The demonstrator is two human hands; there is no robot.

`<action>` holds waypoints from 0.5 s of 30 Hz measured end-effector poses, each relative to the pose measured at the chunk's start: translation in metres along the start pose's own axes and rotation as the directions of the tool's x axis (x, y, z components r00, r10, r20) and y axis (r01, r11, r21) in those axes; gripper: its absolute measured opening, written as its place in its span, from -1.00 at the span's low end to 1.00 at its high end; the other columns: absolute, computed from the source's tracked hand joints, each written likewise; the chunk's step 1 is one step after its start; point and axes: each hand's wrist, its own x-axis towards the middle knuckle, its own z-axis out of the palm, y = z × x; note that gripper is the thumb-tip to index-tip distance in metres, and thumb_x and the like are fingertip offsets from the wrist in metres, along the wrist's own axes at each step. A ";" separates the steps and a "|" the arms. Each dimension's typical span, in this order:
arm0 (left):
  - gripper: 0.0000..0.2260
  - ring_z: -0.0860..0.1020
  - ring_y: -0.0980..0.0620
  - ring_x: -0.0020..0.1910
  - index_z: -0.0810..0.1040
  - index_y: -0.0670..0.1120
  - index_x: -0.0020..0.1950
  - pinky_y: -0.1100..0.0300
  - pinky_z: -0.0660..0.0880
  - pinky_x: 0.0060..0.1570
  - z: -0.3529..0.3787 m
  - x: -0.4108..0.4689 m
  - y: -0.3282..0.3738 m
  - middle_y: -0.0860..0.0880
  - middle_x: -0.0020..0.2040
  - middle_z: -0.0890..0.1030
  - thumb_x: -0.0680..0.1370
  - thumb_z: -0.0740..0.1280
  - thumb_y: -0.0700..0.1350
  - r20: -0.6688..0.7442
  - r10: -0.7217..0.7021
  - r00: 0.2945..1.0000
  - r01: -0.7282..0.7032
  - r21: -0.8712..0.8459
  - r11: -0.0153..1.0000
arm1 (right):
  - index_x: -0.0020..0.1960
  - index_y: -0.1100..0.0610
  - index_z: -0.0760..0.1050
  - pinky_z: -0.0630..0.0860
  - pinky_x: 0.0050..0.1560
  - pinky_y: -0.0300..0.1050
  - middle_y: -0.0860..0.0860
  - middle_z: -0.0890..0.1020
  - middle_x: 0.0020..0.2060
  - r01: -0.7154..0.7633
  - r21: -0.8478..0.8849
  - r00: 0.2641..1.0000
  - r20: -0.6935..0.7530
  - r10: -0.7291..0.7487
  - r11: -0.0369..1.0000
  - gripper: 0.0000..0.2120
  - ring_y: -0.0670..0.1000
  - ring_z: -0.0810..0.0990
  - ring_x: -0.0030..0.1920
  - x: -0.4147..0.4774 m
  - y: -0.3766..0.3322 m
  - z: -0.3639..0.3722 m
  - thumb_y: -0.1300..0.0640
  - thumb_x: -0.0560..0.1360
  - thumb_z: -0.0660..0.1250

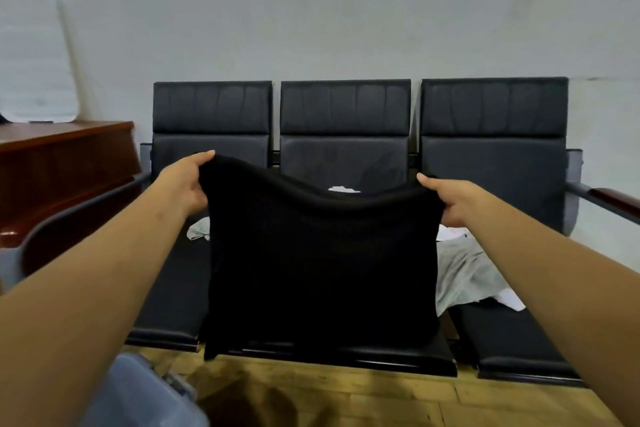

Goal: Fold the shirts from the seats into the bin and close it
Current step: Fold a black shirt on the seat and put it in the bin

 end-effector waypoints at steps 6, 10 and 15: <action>-0.72 0.64 -0.13 -0.05 0.60 -0.17 0.07 -0.07 0.52 -0.03 0.003 -0.012 0.004 -0.14 -0.03 0.68 0.63 0.33 0.04 -0.055 -0.074 0.996 0.070 -0.073 0.995 | 0.26 0.32 0.52 0.65 -0.02 0.07 0.19 0.68 0.03 0.010 0.276 0.997 0.075 -0.032 0.961 -0.71 0.14 0.65 0.09 -0.007 -0.009 -0.004 0.29 0.56 0.32; -0.79 0.61 -0.13 -0.01 0.55 -0.20 0.01 -0.04 0.47 0.12 0.004 -0.016 0.005 -0.14 0.01 0.64 0.66 0.28 -0.05 -0.025 -0.096 0.995 0.095 -0.069 0.993 | 0.15 0.22 0.55 0.60 0.01 0.07 0.11 0.66 0.06 0.115 0.065 0.992 0.043 -0.117 0.991 -0.84 0.11 0.65 -0.01 -0.013 -0.007 -0.003 0.20 0.60 0.32; -0.84 0.54 -0.15 0.28 0.51 -0.26 0.14 -0.02 0.46 0.25 0.000 -0.006 0.007 -0.19 0.23 0.58 0.68 0.17 -0.25 -0.040 -0.077 0.996 0.078 0.032 0.996 | -0.06 0.25 0.58 0.63 -0.47 0.01 0.12 0.71 -0.25 0.067 0.034 0.994 -0.087 -0.064 0.997 -0.89 0.11 0.71 -0.30 -0.017 -0.018 -0.010 0.20 0.53 0.43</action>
